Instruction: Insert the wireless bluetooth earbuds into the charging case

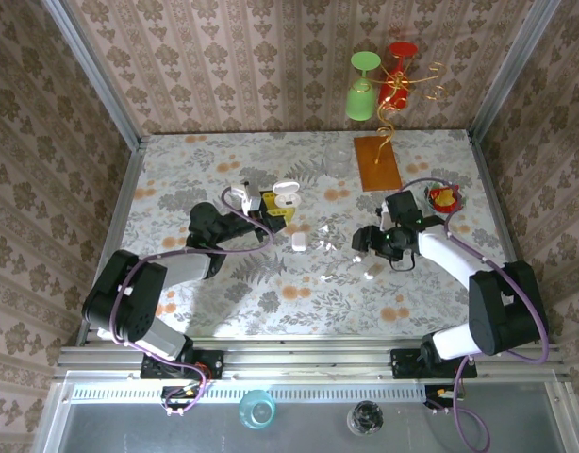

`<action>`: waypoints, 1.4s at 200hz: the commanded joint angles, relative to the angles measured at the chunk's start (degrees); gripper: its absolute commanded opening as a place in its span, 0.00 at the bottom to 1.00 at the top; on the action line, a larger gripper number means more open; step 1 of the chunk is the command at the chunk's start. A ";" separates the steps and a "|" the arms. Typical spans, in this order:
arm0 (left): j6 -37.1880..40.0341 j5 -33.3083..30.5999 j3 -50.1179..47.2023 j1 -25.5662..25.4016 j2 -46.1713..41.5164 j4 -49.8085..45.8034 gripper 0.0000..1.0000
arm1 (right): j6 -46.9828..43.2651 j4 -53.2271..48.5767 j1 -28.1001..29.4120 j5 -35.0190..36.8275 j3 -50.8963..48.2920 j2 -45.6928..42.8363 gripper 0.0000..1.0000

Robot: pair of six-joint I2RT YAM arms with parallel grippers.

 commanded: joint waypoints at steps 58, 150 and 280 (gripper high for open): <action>1.23 0.65 -0.38 0.77 -2.25 1.87 0.33 | 14.69 4.11 -0.26 -9.29 -10.71 -7.02 0.65; 0.76 0.91 -0.73 0.74 -2.58 1.77 0.32 | 16.04 8.67 -0.98 -6.76 -10.04 -3.32 0.58; 0.45 1.77 -0.23 0.74 -1.42 1.76 0.32 | 14.99 12.92 -3.39 -6.35 -11.45 -1.12 0.41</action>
